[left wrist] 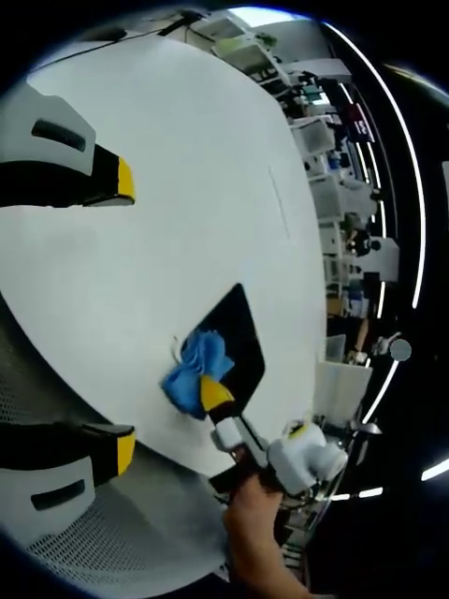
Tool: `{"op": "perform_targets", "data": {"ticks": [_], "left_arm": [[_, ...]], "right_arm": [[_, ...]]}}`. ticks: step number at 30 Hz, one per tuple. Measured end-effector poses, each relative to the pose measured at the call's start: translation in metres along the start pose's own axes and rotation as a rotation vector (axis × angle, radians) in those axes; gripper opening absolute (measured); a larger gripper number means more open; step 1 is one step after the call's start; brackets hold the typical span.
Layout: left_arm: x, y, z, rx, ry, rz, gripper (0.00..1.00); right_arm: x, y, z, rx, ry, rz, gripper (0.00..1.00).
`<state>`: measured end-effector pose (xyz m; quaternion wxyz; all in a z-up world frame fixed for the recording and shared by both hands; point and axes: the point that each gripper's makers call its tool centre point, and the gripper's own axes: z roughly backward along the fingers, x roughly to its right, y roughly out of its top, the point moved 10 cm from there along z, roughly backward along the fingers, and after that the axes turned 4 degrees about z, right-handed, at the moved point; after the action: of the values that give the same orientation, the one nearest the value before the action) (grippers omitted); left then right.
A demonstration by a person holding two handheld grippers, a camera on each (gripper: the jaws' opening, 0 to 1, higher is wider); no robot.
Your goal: Wipe the mirror surface with the cleaning cloth until all visible marks leave the cleaned area.
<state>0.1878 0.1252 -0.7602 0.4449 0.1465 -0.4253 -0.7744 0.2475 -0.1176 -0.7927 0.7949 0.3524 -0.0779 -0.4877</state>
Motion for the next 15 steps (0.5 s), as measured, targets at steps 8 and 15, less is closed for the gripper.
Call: {"op": "perform_targets", "data": {"ticks": [8,15], "left_arm": [[0.0,-0.0004,-0.0005,-0.004,-0.001,-0.002,0.97],[0.0001,-0.0005,-0.0007,-0.005,0.0,-0.002,0.97]], "right_arm": [[-0.0011,-0.0011,0.0014,-0.016,0.009,-0.018,0.0],[-0.0005,-0.0012,0.0017,-0.016,0.013,-0.018,0.0]]}}
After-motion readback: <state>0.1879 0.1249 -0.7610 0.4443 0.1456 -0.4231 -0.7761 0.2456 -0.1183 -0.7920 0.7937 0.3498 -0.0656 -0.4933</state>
